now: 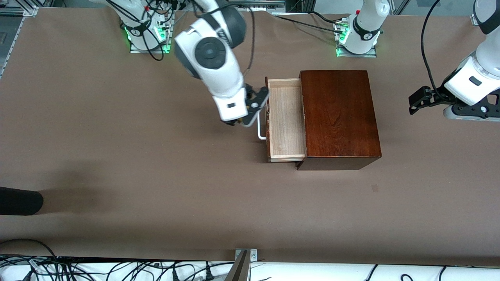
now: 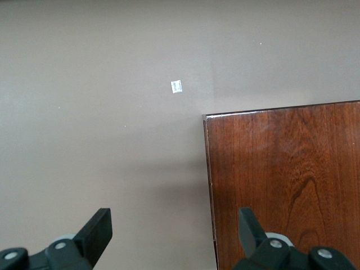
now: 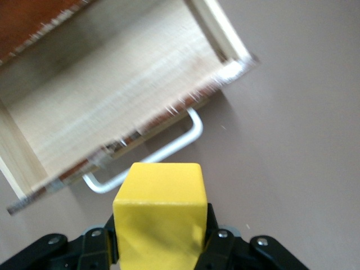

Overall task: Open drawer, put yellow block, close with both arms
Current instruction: 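Lift the cube and carry it over the open drawer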

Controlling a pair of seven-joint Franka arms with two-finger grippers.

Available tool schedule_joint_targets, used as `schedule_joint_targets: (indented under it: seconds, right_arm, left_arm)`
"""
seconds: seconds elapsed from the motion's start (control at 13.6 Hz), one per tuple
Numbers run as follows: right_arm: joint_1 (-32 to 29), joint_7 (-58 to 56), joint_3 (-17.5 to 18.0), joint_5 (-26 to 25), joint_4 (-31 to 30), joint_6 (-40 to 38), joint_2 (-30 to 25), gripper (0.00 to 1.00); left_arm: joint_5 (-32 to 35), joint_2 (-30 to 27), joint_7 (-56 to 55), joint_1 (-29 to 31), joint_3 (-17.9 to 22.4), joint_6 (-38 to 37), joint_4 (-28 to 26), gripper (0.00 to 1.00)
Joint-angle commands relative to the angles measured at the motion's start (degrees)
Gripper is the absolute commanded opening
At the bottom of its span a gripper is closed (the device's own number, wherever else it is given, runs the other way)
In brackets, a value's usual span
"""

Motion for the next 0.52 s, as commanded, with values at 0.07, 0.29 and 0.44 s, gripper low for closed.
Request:
schedule_joint_targets:
  seconds: [0.07, 0.29, 0.44]
  right_arm:
    - [7.46, -0.02, -0.57, -5.52, 11.15, -2.32, 8.47, 0.00]
    - [11.07, -0.10, -0.83, -8.16, 11.52, -1.72, 9.54, 0.00]
    - [12.04, -0.45, -0.66, -10.01, 11.52, -0.14, 10.07, 0.00]
  left_arm:
    - [-1.35, -1.40, 0.49, 0.09, -0.09, -0.64, -1.04, 1.00]
    - [-1.35, -1.40, 0.49, 0.09, -0.09, -0.64, -1.04, 1.00]
    - [-1.35, -1.40, 0.49, 0.09, -0.09, -0.64, -1.04, 1.00]
